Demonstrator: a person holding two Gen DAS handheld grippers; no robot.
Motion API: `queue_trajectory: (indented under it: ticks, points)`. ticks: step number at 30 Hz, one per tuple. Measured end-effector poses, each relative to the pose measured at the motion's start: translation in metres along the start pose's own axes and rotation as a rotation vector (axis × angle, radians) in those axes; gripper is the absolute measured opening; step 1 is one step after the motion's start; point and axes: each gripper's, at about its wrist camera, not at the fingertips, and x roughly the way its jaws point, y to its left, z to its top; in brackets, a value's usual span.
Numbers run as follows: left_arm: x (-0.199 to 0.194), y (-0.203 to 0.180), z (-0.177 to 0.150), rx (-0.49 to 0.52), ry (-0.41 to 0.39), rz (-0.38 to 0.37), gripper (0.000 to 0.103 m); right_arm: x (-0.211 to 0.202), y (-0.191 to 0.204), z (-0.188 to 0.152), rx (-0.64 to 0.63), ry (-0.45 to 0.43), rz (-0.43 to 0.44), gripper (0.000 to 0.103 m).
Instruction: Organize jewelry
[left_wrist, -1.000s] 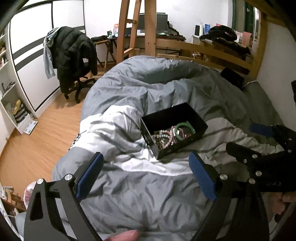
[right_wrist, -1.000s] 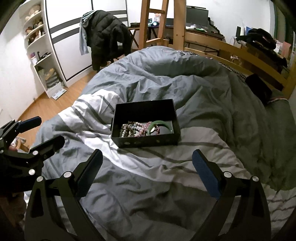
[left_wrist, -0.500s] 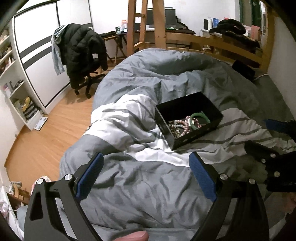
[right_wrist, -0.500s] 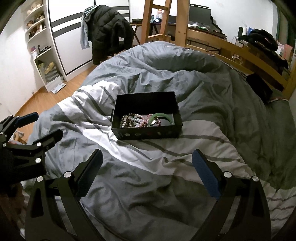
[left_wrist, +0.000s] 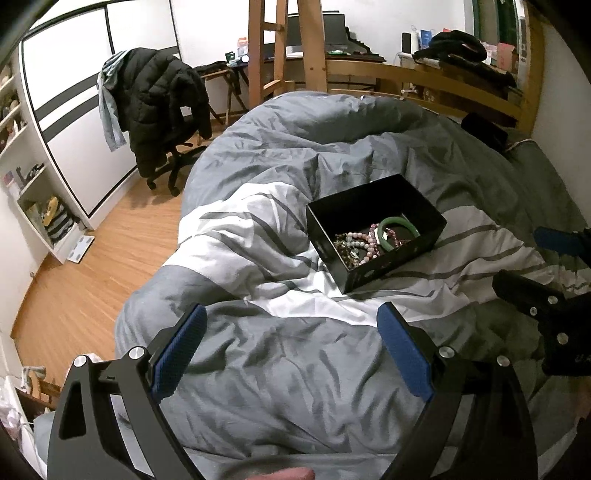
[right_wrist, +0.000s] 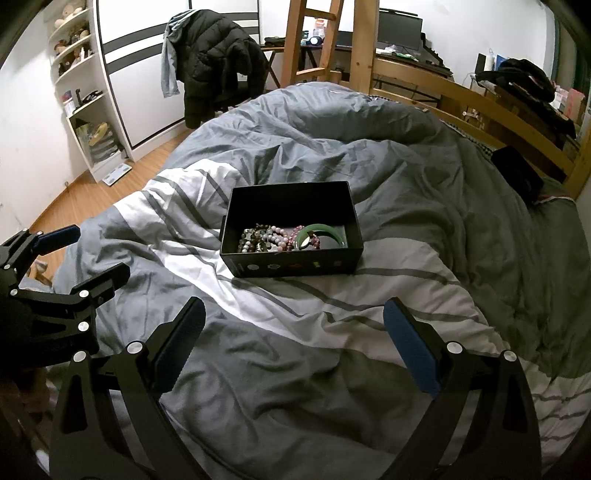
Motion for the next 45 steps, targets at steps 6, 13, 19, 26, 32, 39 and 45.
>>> queue_trajectory:
  ticks: [6, 13, 19, 26, 32, 39, 45]
  points:
    - [0.0007, -0.001, -0.0001, 0.002, 0.003, -0.002, 0.092, 0.0, -0.0002, -0.0002, -0.002, -0.001, -0.005, 0.096]
    - [0.0007, -0.0017, -0.0001, 0.001, 0.004, -0.004, 0.092, -0.0003, -0.0017, -0.0011, 0.001, 0.001, -0.003, 0.096]
    - [0.0022, -0.0009, -0.0003, -0.003, 0.017, 0.004, 0.092, 0.0005, -0.0029, -0.0022, 0.004, 0.008, -0.006, 0.096]
    - [0.0025, -0.0021, -0.0009, 0.009, 0.018, 0.001, 0.092, -0.0001, -0.0036, -0.0032, 0.004, 0.005, -0.004, 0.096]
    - [0.0054, -0.0033, -0.0023, 0.015, 0.023, 0.012, 0.092, -0.0006, -0.0029, -0.0025, 0.007, 0.005, -0.004, 0.096]
    - [0.0058, -0.0031, -0.0025, 0.015, 0.023, 0.009, 0.092, -0.0006, -0.0027, -0.0027, 0.006, 0.004, -0.002, 0.096]
    - [0.0081, -0.0049, -0.0028, 0.021, 0.028, 0.0, 0.092, -0.0008, -0.0027, -0.0027, 0.007, 0.005, -0.005, 0.096]
